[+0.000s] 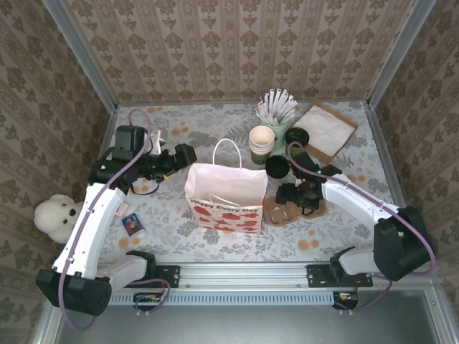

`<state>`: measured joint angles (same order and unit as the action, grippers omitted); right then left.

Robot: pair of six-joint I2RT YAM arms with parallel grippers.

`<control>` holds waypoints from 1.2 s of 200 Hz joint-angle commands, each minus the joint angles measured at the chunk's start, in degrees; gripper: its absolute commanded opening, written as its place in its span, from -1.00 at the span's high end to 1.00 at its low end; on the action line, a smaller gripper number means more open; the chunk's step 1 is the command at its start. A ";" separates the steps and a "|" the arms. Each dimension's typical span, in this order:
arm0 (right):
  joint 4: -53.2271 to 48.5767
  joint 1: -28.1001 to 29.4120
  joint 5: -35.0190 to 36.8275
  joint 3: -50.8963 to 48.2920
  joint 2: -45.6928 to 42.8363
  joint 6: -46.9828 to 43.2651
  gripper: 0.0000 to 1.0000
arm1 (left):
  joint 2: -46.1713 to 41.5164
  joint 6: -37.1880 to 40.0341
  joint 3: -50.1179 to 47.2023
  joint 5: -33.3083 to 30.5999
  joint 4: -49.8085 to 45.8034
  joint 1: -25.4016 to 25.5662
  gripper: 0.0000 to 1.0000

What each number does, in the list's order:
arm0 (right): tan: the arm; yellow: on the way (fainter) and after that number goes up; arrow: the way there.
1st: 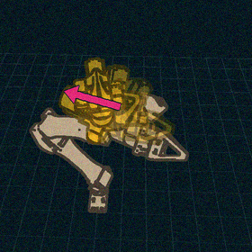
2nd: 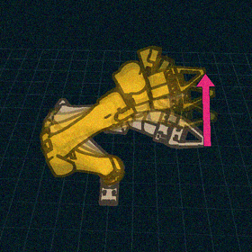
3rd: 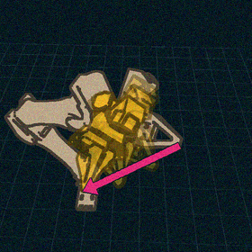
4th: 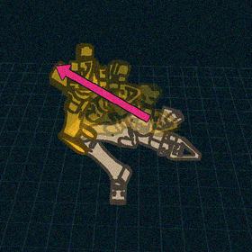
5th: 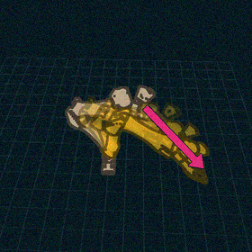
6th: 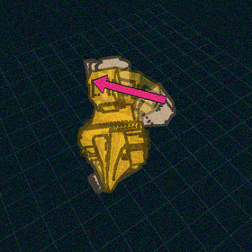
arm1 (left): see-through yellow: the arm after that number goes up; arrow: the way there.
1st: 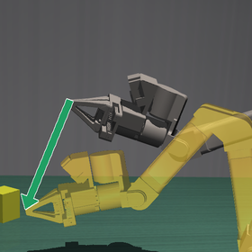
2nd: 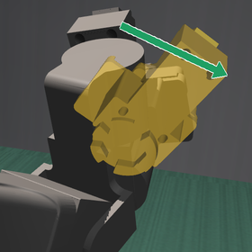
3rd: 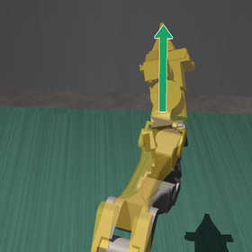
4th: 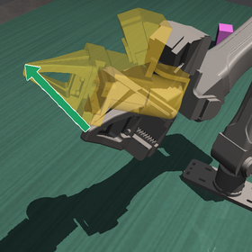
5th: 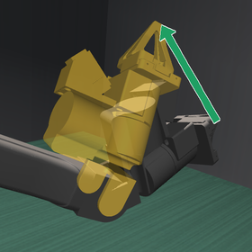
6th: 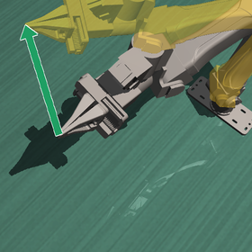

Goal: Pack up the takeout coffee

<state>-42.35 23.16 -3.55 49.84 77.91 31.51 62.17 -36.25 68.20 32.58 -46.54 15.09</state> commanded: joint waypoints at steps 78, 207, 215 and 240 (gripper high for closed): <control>-7.00 1.44 3.12 4.36 7.15 -14.73 -0.47 | -5.40 1.05 -3.68 -4.19 2.07 -2.24 -1.00; -3.58 4.26 6.93 2.88 12.25 -13.77 -0.31 | -6.19 -1.10 -6.24 -2.76 4.76 -3.59 -1.00; -3.54 4.56 7.10 2.81 12.77 -13.60 -0.31 | -6.10 -1.07 -6.15 -2.38 5.02 -3.71 -1.00; -3.36 5.40 8.81 2.71 14.11 -12.88 -0.28 | -5.73 -0.41 -5.63 -2.07 4.71 -3.75 -1.00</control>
<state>-45.91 27.64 2.50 53.17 90.61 17.96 57.14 -36.45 62.50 29.21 -43.16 11.90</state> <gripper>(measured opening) 0.648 0.992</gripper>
